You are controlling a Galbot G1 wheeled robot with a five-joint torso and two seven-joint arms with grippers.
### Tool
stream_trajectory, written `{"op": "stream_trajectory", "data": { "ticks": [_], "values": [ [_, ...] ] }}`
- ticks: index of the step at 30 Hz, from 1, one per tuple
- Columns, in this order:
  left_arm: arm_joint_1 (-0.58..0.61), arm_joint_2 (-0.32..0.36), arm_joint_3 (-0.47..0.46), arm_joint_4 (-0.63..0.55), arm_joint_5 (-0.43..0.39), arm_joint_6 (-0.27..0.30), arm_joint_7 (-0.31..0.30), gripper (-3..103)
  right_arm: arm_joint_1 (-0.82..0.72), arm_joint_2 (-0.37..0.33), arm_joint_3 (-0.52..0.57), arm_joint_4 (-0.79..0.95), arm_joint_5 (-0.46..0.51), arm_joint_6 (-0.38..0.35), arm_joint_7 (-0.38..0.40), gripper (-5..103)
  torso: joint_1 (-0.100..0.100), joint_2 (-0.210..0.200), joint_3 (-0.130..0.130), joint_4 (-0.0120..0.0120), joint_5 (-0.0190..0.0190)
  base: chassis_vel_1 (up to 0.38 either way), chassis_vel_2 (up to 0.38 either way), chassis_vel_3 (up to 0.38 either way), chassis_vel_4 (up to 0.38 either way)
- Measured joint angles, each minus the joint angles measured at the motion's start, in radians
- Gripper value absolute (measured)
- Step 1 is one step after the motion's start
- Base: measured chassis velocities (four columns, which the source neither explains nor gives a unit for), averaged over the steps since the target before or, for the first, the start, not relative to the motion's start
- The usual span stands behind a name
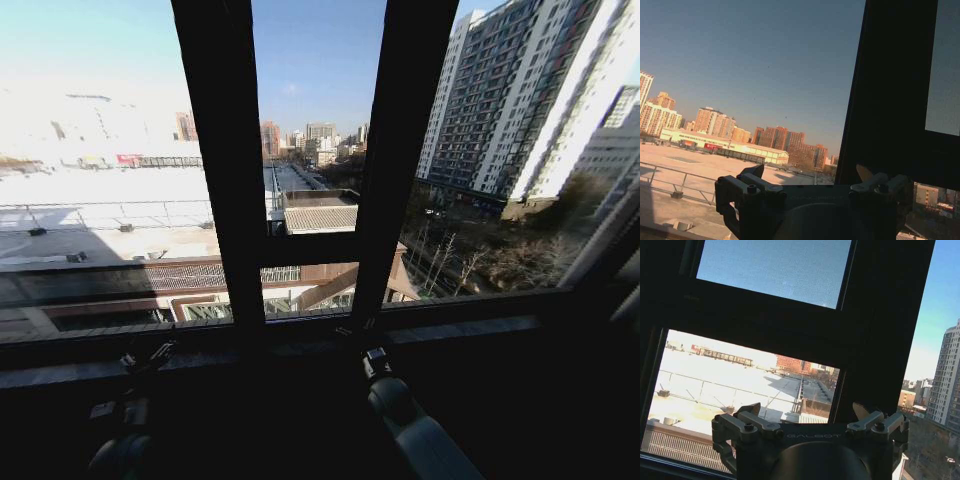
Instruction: Open the curtains by pulling them apart, changing their state from closed to fully open.
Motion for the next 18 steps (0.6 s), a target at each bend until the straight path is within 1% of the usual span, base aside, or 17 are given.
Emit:
{"op": "stream_trajectory", "data": {
  "ticks": [10, 14, 18],
  "values": [
    [0.000, 0.000, 0.000, 0.000, 0.000, 0.000, 0.000, 100, 0.000, 0.000, 0.000, 0.000, 0.000, 0.000, 0.000, 100, 0.000, 0.000, 0.000, -0.0002, 0.0002, -0.357, -0.339, 0.358, 0.342],
    [0.000, 0.000, 0.000, 0.000, 0.000, 0.000, 0.000, 100, 0.000, 0.000, 0.000, 0.000, 0.000, 0.000, 0.000, 100, 0.000, 0.000, 0.000, -0.0001, -0.0004, -0.360, -0.353, 0.349, 0.372],
    [0.000, 0.000, 0.000, 0.000, 0.000, 0.000, 0.000, 100, 0.000, 0.000, 0.000, 0.000, 0.000, 0.000, 0.000, 100, 0.000, 0.000, 0.000, -0.0002, 0.0003, -0.292, -0.320, 0.292, 0.278]
  ]
}}
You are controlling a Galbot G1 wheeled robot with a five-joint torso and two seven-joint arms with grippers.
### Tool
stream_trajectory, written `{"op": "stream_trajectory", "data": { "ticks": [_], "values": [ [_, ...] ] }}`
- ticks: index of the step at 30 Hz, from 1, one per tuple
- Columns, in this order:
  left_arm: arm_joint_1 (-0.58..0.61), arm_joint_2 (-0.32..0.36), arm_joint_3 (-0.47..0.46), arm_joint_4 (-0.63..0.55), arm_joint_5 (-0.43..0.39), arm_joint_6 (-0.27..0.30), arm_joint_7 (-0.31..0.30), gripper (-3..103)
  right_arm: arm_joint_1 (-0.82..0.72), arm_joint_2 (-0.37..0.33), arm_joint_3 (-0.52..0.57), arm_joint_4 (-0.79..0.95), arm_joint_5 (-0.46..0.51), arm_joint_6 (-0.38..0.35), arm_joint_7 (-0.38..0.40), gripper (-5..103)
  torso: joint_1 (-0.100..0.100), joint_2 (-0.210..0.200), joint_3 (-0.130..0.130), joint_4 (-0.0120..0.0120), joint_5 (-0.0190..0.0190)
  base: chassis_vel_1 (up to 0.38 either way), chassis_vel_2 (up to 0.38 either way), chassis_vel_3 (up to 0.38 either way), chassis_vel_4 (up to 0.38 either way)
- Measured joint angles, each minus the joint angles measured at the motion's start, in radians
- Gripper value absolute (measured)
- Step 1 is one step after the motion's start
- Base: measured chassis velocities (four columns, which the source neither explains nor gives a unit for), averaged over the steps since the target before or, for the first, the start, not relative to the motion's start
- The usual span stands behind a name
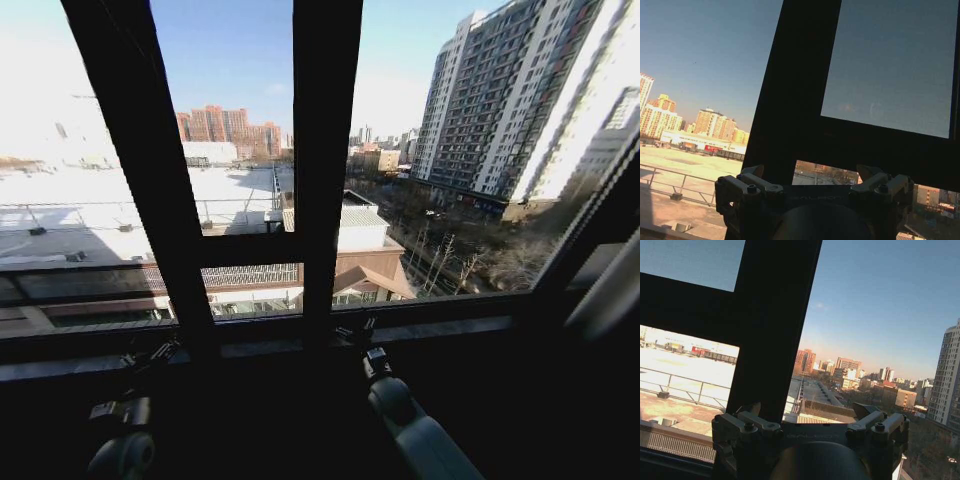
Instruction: Open the curtains by pulling them apart, changing their state from closed to fully open.
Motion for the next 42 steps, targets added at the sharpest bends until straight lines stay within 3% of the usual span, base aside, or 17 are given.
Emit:
{"op": "stream_trajectory", "data": {
  "ticks": [5, 11, 24, 42],
  "values": [
    [0.000, 0.000, 0.000, 0.000, 0.000, 0.000, 0.001, 100, 0.000, -0.001, 0.000, 0.000, 0.000, 0.000, 0.000, 100, 0.000, 0.000, 0.000, -0.0005, 0.0001, -0.128, -0.159, 0.138, 0.100],
    [0.000, 0.000, 0.000, 0.000, 0.000, 0.000, 0.000, 100, 0.000, 0.000, 0.000, 0.000, 0.000, 0.000, 0.000, 100, 0.000, 0.000, 0.000, 0.0009, -0.0017, 0.000, -0.010, 0.014, 0.001],
    [0.000, 0.000, 0.000, 0.000, 0.000, 0.000, 0.000, 100, 0.000, 0.000, 0.000, 0.000, 0.000, 0.000, 0.000, 100, 0.001, 0.000, 0.000, -0.0001, -0.0001, 0.073, -0.057, -0.075, 0.062],
    [0.000, 0.000, 0.000, 0.000, 0.000, 0.000, 0.000, 100, 0.000, 0.000, 0.000, 0.000, 0.000, 0.000, 0.000, 100, -0.001, 0.000, 0.000, 0.0000, -0.0001, 0.293, -0.277, -0.283, 0.279]
  ]
}}
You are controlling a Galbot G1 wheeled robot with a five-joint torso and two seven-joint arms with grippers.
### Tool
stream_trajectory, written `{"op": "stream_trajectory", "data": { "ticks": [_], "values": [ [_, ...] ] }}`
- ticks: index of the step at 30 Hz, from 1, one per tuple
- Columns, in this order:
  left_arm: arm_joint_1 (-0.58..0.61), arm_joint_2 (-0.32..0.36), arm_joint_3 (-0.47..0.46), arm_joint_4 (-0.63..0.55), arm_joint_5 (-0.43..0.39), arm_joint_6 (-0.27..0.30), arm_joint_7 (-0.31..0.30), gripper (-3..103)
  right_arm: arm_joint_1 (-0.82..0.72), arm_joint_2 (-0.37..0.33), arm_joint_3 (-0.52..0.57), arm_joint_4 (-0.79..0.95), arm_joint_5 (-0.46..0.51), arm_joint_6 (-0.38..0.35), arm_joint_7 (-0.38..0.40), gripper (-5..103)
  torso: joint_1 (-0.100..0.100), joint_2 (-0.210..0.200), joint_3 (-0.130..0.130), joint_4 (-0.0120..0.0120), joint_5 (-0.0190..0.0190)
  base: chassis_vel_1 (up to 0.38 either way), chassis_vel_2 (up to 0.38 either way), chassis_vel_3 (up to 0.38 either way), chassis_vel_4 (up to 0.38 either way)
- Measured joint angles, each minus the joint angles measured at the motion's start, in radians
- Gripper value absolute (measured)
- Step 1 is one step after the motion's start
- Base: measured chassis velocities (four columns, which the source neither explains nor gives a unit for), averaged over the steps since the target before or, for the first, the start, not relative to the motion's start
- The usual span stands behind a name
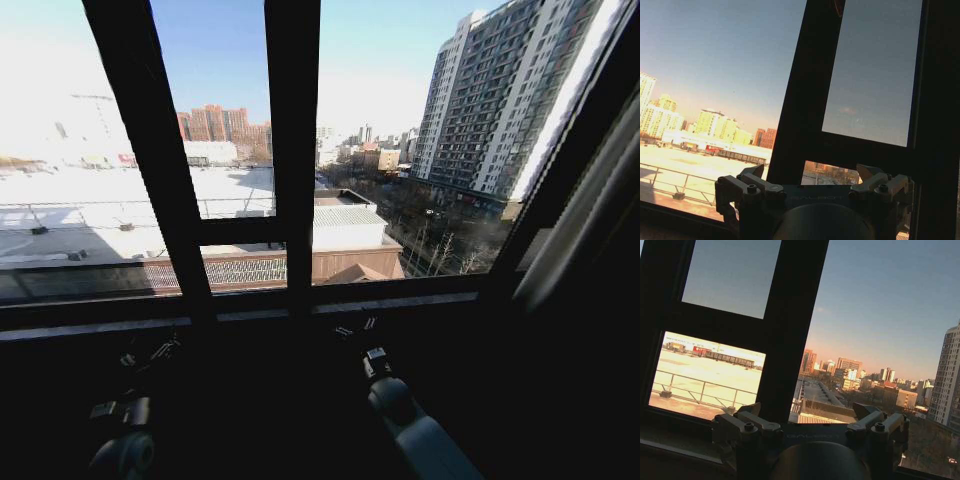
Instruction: Open the curtains by pulling them apart, changing their state from closed to fully open.
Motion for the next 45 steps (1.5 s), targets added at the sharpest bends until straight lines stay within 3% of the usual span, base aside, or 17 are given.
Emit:
{"op": "stream_trajectory", "data": {
  "ticks": [7, 24, 33, 45],
  "values": [
    [0.000, 0.000, 0.000, 0.000, 0.000, 0.000, 0.000, 100, 0.000, 0.000, 0.000, 0.000, 0.000, 0.000, 0.000, 100, 0.000, 0.000, 0.000, 0.0003, -0.0004, 0.049, -0.086, -0.076, 0.083],
    [0.000, 0.000, 0.000, 0.000, 0.000, 0.000, 0.000, 100, 0.000, 0.000, 0.001, 0.000, 0.000, 0.000, 0.000, 100, 0.001, 0.000, 0.000, -0.0004, 0.0002, -0.143, -0.044, 0.143, 0.022],
    [0.000, 0.000, 0.000, 0.000, 0.000, 0.000, 0.000, 100, 0.000, 0.000, 0.000, 0.000, 0.000, 0.000, 0.000, 100, 0.000, 0.000, 0.000, 0.0006, -0.0005, 0.030, -0.030, -0.034, 0.031],
    [0.000, 0.000, 0.000, 0.000, 0.000, 0.000, 0.000, 100, 0.000, 0.000, 0.000, 0.000, 0.000, 0.000, 0.000, 100, 0.001, 0.000, 0.000, -0.0002, 0.0002, 0.059, -0.234, -0.052, 0.245]
  ]
}}
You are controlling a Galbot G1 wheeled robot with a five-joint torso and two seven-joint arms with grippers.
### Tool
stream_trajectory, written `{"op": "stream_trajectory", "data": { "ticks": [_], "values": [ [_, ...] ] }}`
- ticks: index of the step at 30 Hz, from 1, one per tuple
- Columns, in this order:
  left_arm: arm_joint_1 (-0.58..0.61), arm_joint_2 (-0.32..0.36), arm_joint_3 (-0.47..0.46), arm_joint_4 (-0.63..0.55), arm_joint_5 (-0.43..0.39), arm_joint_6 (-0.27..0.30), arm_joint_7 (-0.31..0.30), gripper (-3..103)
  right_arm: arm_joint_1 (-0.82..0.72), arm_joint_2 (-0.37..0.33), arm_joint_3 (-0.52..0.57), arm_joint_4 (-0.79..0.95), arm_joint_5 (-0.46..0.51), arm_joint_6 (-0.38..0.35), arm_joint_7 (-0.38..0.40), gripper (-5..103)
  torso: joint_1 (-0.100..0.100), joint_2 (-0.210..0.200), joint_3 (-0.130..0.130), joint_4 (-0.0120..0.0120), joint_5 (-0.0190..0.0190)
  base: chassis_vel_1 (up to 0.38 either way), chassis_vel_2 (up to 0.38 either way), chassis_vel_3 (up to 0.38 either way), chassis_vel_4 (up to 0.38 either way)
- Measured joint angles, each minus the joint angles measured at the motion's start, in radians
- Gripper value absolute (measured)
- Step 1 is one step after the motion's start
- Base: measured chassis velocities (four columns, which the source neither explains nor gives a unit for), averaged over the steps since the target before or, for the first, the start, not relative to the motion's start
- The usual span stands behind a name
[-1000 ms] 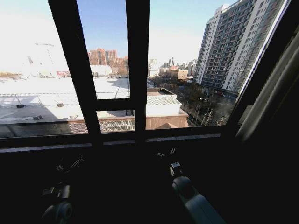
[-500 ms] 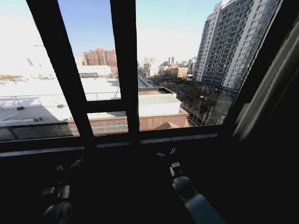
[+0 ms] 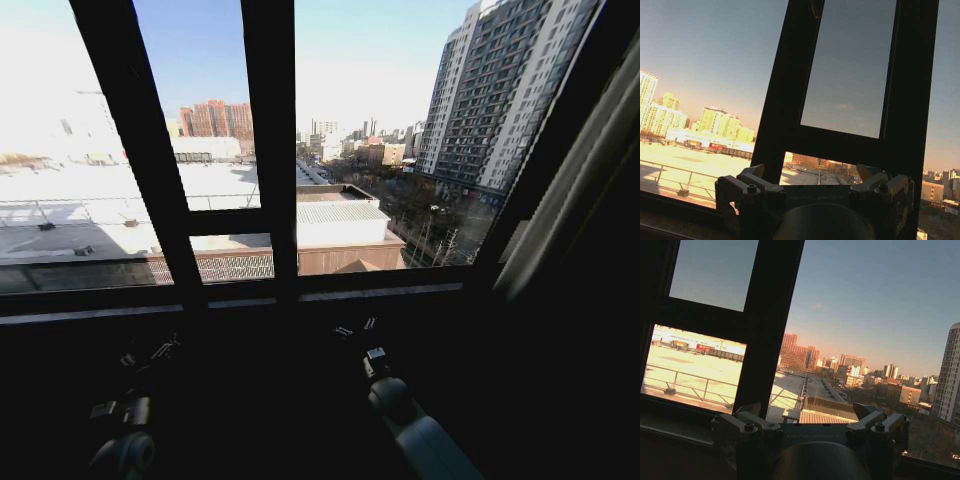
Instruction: Open the curtains by pulling them apart, changing their state from closed to fully open.
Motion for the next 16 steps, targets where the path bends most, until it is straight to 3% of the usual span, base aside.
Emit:
{"op": "stream_trajectory", "data": {
  "ticks": [9, 16],
  "values": [
    [0.000, 0.000, 0.000, 0.000, 0.000, 0.000, 0.000, 100, 0.000, 0.000, 0.000, 0.000, 0.000, 0.000, 0.000, 100, -0.002, 0.001, -0.001, 0.0003, -0.0002, 0.163, -0.274, -0.172, 0.252],
    [0.000, 0.000, 0.000, 0.000, 0.000, 0.000, 0.000, 100, 0.000, 0.000, 0.000, 0.000, 0.000, 0.000, 0.000, 100, 0.000, 0.000, 0.000, 0.0004, -0.0006, 0.074, 0.006, -0.076, 0.012]
  ]
}}
